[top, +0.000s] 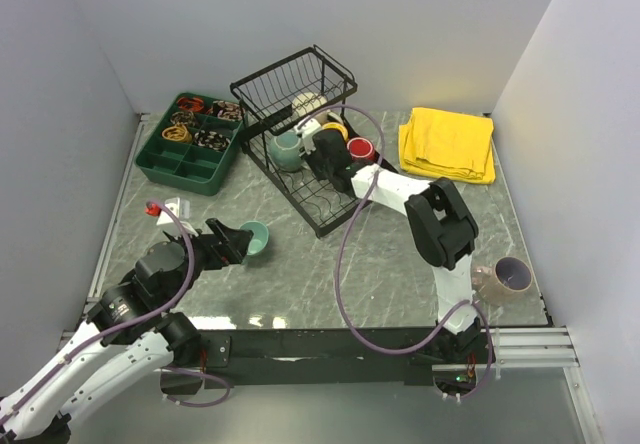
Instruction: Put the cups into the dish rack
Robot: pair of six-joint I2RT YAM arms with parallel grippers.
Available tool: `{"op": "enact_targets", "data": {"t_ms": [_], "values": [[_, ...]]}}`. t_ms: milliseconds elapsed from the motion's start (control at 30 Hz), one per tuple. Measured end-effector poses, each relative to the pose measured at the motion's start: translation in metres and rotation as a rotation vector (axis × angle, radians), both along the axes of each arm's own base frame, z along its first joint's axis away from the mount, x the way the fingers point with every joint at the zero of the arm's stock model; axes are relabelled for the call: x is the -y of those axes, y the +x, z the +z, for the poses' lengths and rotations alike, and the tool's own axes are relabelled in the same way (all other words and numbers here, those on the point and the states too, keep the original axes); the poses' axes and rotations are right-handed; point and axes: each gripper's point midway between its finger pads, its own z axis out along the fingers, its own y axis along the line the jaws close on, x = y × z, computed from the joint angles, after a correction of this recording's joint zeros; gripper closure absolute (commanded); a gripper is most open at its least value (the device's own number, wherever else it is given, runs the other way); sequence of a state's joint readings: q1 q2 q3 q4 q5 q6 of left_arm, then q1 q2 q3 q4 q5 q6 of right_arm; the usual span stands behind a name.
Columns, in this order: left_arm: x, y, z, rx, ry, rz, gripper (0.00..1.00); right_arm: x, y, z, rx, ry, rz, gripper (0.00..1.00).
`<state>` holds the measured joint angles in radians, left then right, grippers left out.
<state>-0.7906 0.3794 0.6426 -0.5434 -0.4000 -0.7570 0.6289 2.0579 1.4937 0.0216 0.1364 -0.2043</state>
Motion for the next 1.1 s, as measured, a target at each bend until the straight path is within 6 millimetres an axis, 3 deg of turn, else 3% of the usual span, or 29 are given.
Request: {"op": "enact_targets", "data": {"t_ms": [133,267,400,433,633,833,1100], "values": [[0.000,0.000,0.001,0.001,-0.010,0.001,0.04,0.010,-0.020,0.007,0.017,-0.001,0.045,0.61],[0.000,-0.001,0.002,0.000,-0.021,0.002,0.04,0.011,-0.041,0.037,0.057,0.003,0.164,0.57],[0.000,-0.001,0.002,0.001,-0.025,0.003,0.04,0.002,-0.047,0.055,0.102,-0.025,0.314,0.65],[0.000,-0.001,0.002,0.001,-0.026,0.003,0.04,0.000,-0.047,0.052,0.103,-0.046,0.357,0.80],[-0.002,-0.003,0.006,0.009,-0.042,0.005,0.04,-0.001,-0.041,0.008,0.112,-0.245,0.530,0.95],[-0.004,-0.005,0.005,0.008,-0.048,0.008,0.04,-0.002,-0.027,-0.024,0.127,-0.370,0.601,0.99],[-0.003,-0.004,0.002,-0.002,-0.036,0.011,0.04,-0.016,0.026,-0.019,0.221,-0.453,0.543,0.97]]}}
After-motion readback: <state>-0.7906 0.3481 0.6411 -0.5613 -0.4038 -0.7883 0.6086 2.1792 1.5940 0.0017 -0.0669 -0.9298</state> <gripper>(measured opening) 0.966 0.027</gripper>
